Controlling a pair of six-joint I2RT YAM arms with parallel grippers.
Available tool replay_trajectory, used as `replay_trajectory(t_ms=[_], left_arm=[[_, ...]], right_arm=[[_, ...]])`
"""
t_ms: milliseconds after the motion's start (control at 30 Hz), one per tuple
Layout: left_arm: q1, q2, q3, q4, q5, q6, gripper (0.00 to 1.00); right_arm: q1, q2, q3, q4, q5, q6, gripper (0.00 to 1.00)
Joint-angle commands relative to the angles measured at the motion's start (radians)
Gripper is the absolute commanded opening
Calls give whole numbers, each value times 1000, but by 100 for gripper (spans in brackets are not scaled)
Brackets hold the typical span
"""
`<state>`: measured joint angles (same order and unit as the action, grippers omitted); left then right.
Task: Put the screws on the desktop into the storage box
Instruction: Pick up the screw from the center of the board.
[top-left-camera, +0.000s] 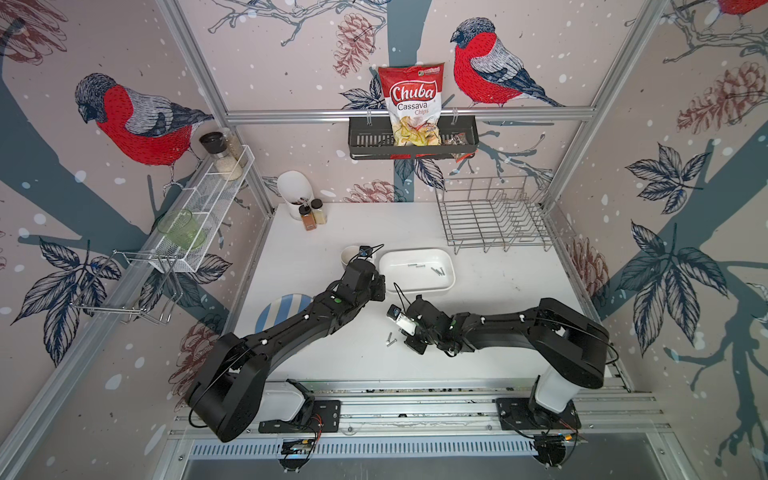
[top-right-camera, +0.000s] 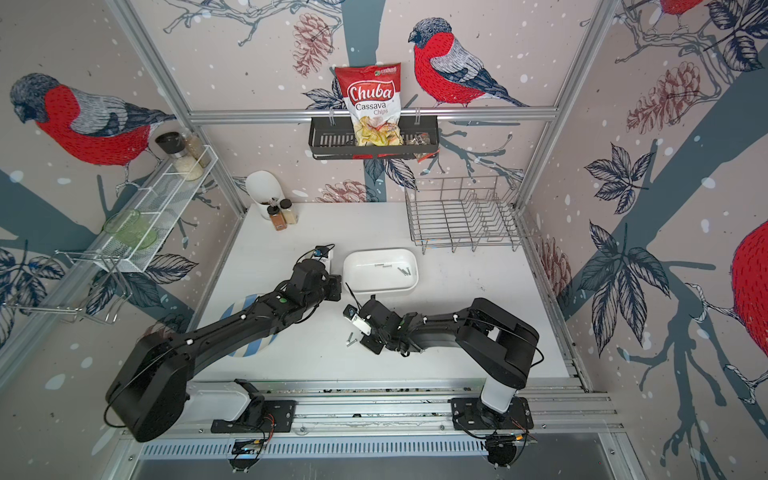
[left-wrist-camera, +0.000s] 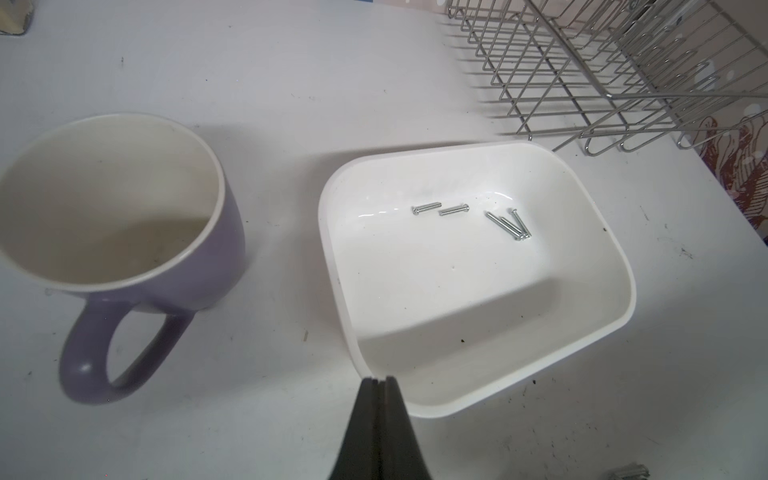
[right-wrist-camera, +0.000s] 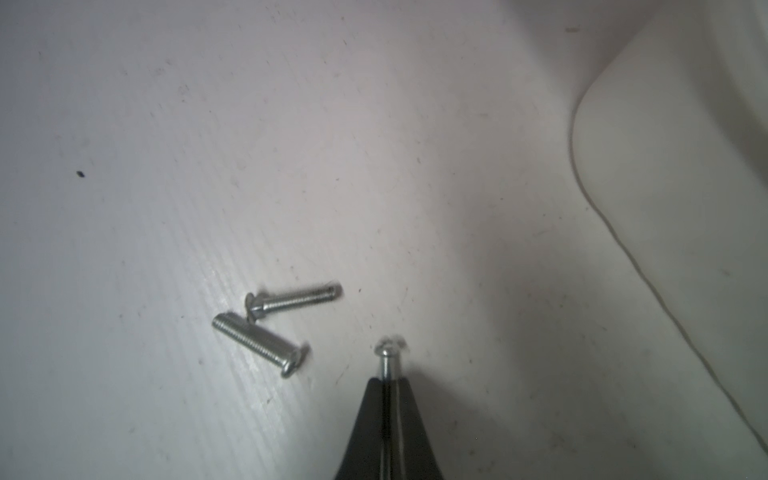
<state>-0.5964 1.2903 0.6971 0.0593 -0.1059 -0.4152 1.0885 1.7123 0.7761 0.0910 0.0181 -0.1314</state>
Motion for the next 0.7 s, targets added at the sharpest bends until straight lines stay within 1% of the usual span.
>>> replay_trajectory(t_ms=[0, 133, 300, 500, 667], left_arm=[[3, -78, -66, 52, -5, -32, 2], [1, -189, -169, 83, 50, -78, 1], [-2, -280, -252, 103, 116, -113, 3], [-25, -321, -324, 115, 124, -108, 4], [-88, -312, -360, 121, 107, -105, 4]], right_arm=[[3, -8, -10, -106, 10, 8, 0], [-12, -36, -11, -103, 26, 36, 0], [-70, -122, -11, -101, -45, 75, 0], [-164, -221, 12, -133, -126, 88, 0], [-260, -249, 85, -159, -165, 99, 0]])
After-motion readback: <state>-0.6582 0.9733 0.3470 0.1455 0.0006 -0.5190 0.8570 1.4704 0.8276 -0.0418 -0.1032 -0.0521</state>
